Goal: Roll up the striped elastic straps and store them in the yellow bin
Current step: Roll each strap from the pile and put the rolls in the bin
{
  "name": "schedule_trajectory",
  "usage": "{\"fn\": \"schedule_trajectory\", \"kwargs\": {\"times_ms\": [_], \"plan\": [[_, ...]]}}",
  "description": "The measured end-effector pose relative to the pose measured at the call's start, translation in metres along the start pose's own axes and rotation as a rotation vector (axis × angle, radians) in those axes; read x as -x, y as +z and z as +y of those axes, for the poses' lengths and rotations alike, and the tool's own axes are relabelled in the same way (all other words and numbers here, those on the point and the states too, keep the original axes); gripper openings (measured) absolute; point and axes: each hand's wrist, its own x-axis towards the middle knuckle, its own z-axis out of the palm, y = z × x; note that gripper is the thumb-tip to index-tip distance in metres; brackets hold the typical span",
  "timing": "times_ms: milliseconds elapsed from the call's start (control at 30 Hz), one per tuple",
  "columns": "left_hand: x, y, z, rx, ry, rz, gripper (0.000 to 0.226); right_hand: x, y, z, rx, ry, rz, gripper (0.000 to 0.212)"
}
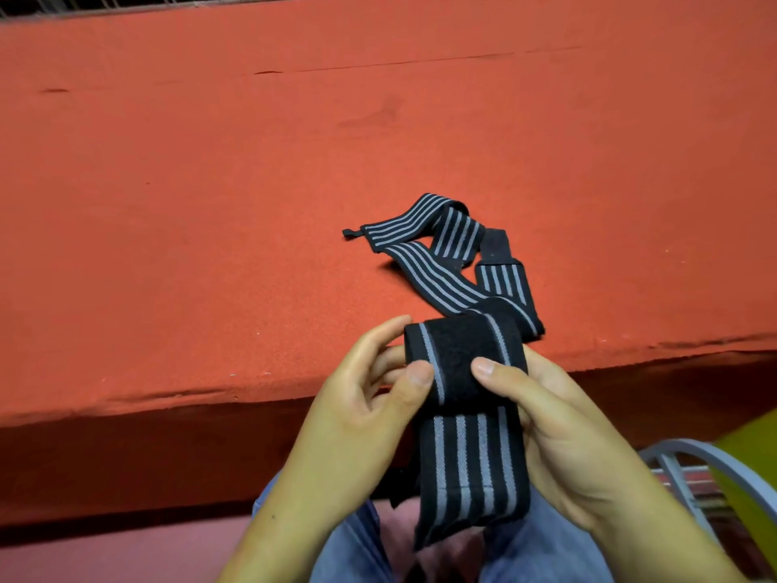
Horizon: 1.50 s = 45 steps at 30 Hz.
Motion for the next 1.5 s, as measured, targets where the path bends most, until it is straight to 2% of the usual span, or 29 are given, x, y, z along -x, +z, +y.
{"fn": "schedule_trajectory", "kwargs": {"times_ms": [133, 200, 367, 500, 667, 1033, 1367, 1500], "plan": [[-0.0011, 0.0031, -0.0005, 0.054, -0.008, 0.055, 0.056, 0.0003, 0.0008, 0.0017, 0.045, 0.003, -0.026, 0.03], [-0.0008, 0.0038, -0.001, 0.069, -0.013, 0.066, 0.052, 0.0007, 0.0006, 0.0031, 0.065, -0.001, -0.002, 0.036], [0.0014, 0.0058, 0.0048, 0.093, -0.021, -0.03, 0.041, -0.0009, -0.0002, 0.0072, 0.14, -0.082, 0.06, 0.035], [0.0009, 0.0053, 0.0055, 0.071, 0.002, -0.028, 0.038, -0.0004, -0.0003, 0.0087, 0.196, -0.11, 0.05, 0.032], [0.0007, 0.0046, 0.0027, 0.061, 0.033, -0.019, 0.038, -0.0007, -0.0016, 0.0093, 0.2, -0.072, 0.025, 0.033], [0.0023, 0.0062, 0.0042, 0.071, 0.077, 0.033, 0.04, 0.0024, 0.0024, 0.0048, 0.1, 0.063, -0.014, 0.05], [0.0008, 0.0017, 0.0037, -0.06, 0.197, 0.058, 0.05, 0.0042, 0.0004, 0.001, 0.036, 0.167, -0.084, 0.055], [0.0001, 0.0008, 0.0018, -0.05, 0.224, 0.062, 0.035, 0.0044, 0.0006, 0.0001, -0.026, 0.167, -0.108, 0.058]]}}
